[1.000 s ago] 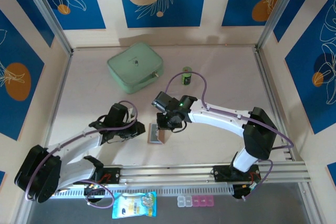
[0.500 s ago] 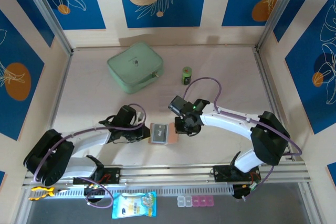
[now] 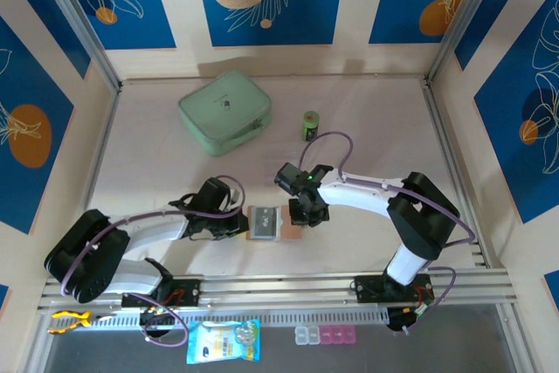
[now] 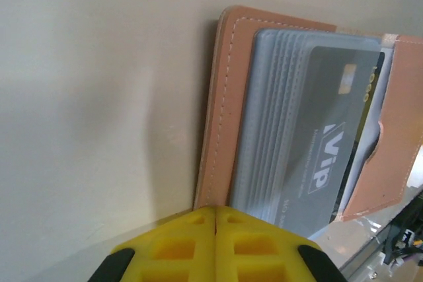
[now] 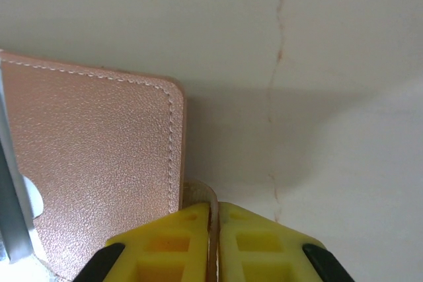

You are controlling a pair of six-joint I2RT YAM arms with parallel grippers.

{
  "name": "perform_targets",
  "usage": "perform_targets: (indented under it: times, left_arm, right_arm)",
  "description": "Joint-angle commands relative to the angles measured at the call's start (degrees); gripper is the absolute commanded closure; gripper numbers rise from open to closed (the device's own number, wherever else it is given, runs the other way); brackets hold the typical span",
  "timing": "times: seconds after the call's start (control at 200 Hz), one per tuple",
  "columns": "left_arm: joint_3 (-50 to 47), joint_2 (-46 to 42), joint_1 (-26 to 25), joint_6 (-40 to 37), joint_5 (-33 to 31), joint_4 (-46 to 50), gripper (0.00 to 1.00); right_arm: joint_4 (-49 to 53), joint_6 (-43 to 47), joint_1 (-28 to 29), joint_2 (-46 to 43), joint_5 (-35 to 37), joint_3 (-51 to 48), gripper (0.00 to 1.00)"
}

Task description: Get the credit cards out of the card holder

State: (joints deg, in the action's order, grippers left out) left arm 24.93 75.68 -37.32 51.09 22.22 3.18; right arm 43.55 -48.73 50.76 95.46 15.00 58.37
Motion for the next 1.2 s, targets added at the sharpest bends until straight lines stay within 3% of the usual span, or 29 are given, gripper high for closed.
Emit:
perform_targets:
  times: [0.0, 0.475, 0.81, 1.0, 1.195]
  left_arm:
    - [-0.28, -3.24, -0.31, 0.14, -3.42, 4.93, 0.94]
    - [1.99, -14.23, -0.34, -0.13, -7.81, 15.94, 0.92]
    - [4.95, -12.40, -0.31, -1.24, -8.81, 16.81, 0.90]
    - [5.24, -9.86, -0.42, -0.99, -7.03, 12.90, 0.75]
    - [5.54, -5.55, -0.46, -1.26, -6.07, 10.47, 0.73]
  right_arm:
    - [-1.79, 1.32, 0.60, 2.42, -0.84, 2.91, 0.90]
    - [-2.21, 1.37, 2.41, 8.47, -0.54, 6.24, 0.86]
    - [-0.57, 0.94, 2.52, 6.63, 0.39, 5.16, 0.84]
    - [-0.80, 0.31, 2.64, 5.27, 0.17, 4.03, 0.79]
    - [1.34, -0.47, 2.68, 2.38, 1.23, 4.25, 0.71]
